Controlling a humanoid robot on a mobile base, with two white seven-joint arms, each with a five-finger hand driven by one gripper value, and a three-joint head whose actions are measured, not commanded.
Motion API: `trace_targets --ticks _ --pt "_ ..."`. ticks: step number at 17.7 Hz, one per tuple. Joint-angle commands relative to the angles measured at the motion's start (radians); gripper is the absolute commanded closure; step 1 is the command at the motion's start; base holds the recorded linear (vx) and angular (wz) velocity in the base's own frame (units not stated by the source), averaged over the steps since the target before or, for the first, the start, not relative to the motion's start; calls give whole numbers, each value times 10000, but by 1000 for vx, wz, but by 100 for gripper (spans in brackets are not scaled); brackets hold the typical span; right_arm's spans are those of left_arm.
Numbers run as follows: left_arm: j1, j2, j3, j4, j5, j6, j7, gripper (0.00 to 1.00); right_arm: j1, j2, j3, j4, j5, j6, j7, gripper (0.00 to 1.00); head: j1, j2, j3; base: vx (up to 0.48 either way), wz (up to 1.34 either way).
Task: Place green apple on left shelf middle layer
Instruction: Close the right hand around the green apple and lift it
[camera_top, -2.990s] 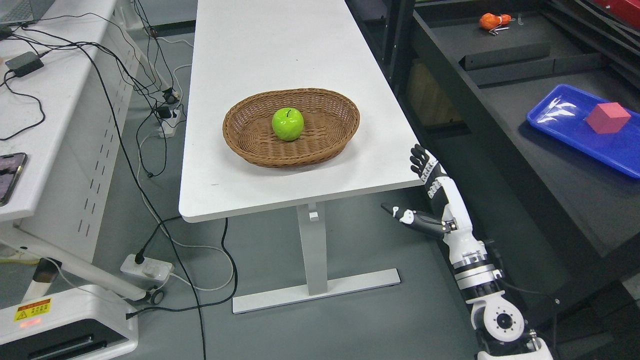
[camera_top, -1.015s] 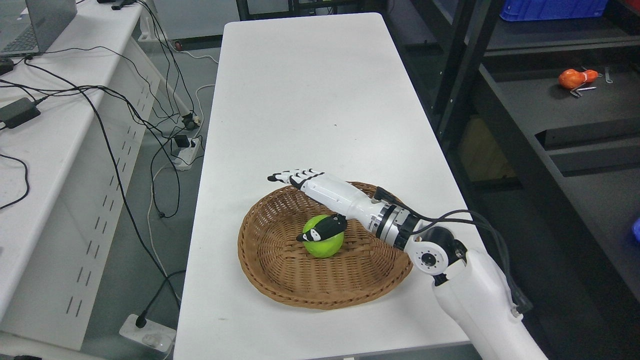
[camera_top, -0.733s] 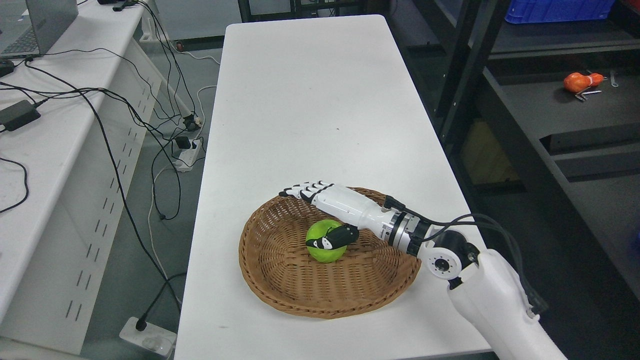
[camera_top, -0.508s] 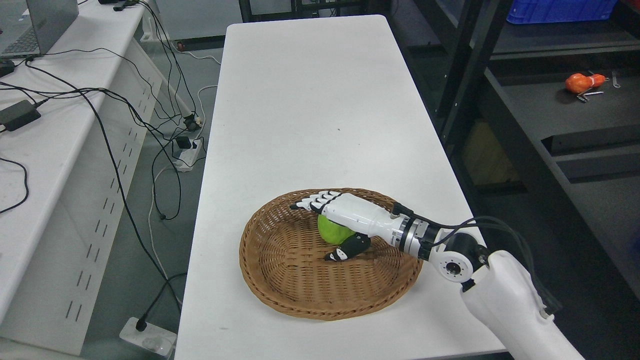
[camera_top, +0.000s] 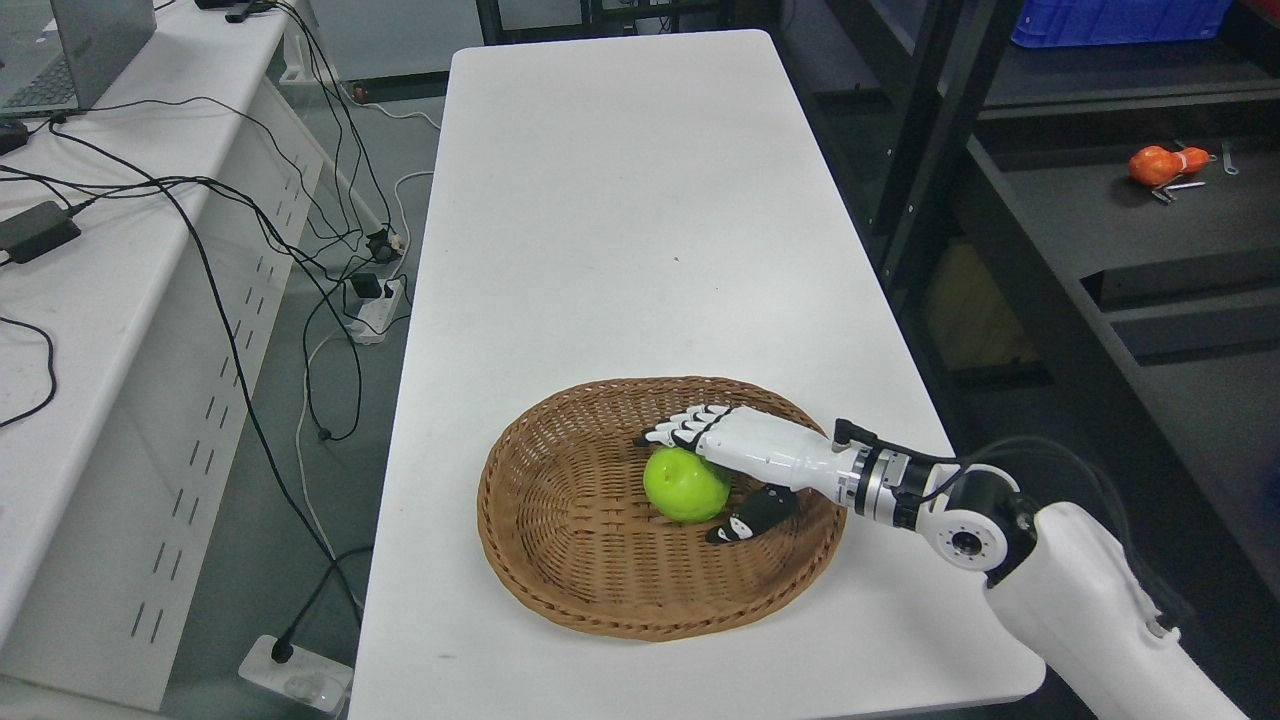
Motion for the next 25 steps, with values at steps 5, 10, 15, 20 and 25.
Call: trace_targets --ticks 5,10,15,20,25 --pt "0 175 0 0 0 -14 -8 0 96 -834 -81 11 -226 -434 -161 0 0 0 0 0 0" --pt "0 175 0 0 0 -14 -8 0 371 -834 -126 -203 -195 -1078 -101 55 0 0 0 0 0" --pt "0 175 0 0 0 -14 7 0 495 -575 -1134 -326 -195 -1173 38 93 0 0 0 0 0" --pt "0 175 0 0 0 -14 7 0 602 175 -4247 -1199 -226 -988 790 100 0 0 0 0 0" --pt "0 175 0 0 0 -14 -8 0 815 1773 -6538 -1293 -119 496 -1471 100 0 0 0 0 0"
